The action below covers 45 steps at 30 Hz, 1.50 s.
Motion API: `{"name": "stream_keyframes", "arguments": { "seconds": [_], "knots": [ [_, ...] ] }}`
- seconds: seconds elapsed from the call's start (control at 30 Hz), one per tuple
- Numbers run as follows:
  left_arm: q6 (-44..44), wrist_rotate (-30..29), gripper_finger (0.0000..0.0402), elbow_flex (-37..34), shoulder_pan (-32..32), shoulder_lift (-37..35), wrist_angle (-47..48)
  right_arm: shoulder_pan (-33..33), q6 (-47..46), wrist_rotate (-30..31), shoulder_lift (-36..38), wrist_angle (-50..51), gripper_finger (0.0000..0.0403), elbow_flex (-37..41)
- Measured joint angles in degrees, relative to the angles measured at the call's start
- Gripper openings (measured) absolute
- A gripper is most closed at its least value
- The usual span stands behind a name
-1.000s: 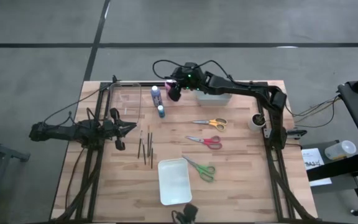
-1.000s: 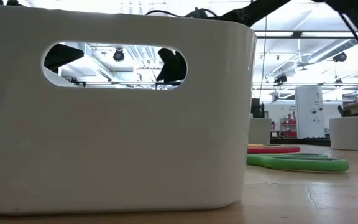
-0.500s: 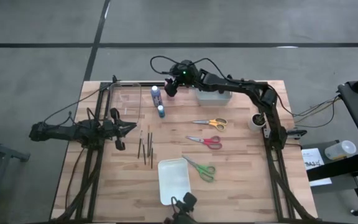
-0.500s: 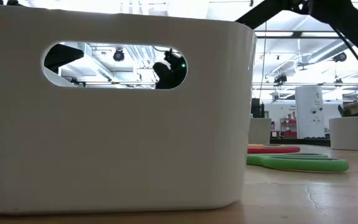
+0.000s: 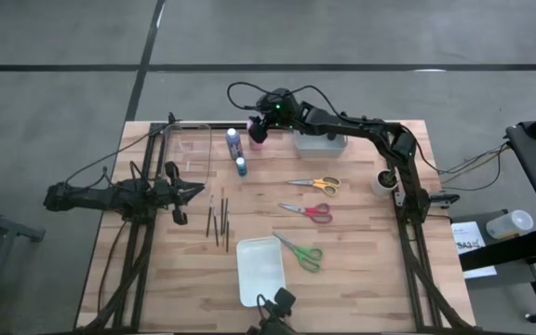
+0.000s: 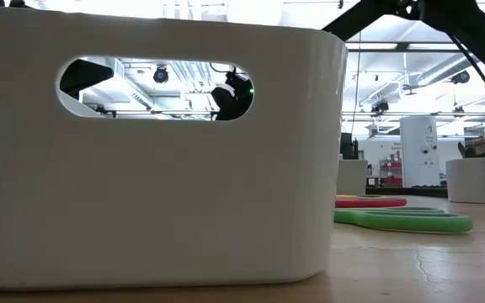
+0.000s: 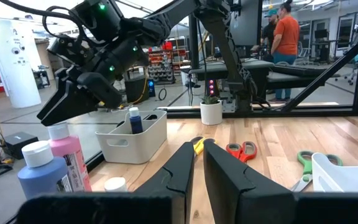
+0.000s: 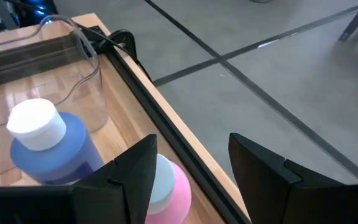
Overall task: Pick & Place Paint Supplies
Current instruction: Put the large pink paint bottle into the gray bin
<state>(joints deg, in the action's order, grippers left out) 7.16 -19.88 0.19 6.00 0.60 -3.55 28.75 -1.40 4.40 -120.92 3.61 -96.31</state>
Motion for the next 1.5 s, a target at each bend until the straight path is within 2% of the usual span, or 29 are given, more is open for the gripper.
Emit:
{"name": "stream_keyframes", "arguments": {
  "seconds": [1.5],
  "knots": [
    [0.0,0.0,0.0047,0.0,0.0,0.0,0.0,-0.7,2.5,-1.4,-0.1,-1.3,0.0199,0.0]
  ]
}}
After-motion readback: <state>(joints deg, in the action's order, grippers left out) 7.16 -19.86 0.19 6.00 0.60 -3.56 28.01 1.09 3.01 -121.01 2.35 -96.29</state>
